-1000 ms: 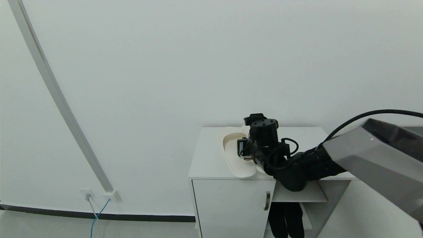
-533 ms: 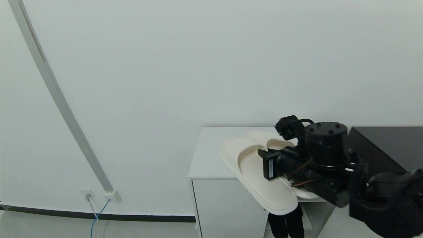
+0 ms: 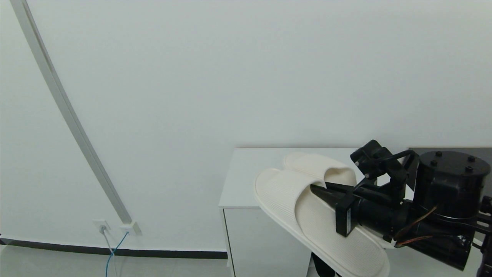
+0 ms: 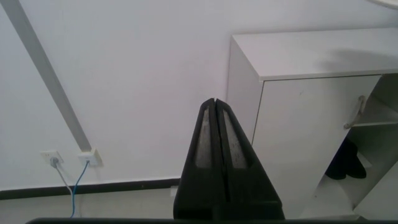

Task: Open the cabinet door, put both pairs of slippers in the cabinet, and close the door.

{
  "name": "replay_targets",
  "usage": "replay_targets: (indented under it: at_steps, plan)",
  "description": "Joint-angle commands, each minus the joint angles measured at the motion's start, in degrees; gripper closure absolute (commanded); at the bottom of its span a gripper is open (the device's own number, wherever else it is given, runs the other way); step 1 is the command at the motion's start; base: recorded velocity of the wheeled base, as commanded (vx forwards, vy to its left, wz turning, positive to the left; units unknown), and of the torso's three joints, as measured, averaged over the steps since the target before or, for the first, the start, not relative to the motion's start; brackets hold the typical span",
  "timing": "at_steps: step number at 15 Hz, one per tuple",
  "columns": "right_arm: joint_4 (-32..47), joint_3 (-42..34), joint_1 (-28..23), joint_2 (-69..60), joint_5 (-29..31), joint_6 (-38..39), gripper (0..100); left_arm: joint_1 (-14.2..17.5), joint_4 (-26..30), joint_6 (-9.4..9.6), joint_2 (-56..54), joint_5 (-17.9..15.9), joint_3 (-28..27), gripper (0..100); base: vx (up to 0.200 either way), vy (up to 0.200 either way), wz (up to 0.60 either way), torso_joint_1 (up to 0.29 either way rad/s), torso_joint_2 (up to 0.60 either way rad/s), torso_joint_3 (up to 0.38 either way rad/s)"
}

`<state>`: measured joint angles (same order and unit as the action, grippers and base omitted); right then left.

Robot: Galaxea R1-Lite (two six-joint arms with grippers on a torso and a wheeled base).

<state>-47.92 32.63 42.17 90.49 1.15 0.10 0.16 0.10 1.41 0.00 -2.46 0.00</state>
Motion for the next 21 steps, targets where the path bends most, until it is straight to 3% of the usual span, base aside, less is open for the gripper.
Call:
replay_targets:
  at_steps: [1,10,21]
  plan:
    - [-0.2,-0.6,0.0,0.1,0.0,0.0,100,0.0,0.0,-0.01,0.1,0.0,0.0,100,0.000,0.000,0.00,0.000,0.00,0.000]
    - [-0.2,-2.1,0.0,0.0,0.2,0.3,100,0.0,0.0,-0.10,0.1,0.0,0.0,100,-0.178,0.000,0.00,0.003,0.00,0.004]
    - [-0.1,-2.7,0.7,1.0,0.1,0.3,100,0.0,0.0,-0.18,0.1,0.0,0.0,100,0.000,0.000,0.00,0.000,0.00,0.000]
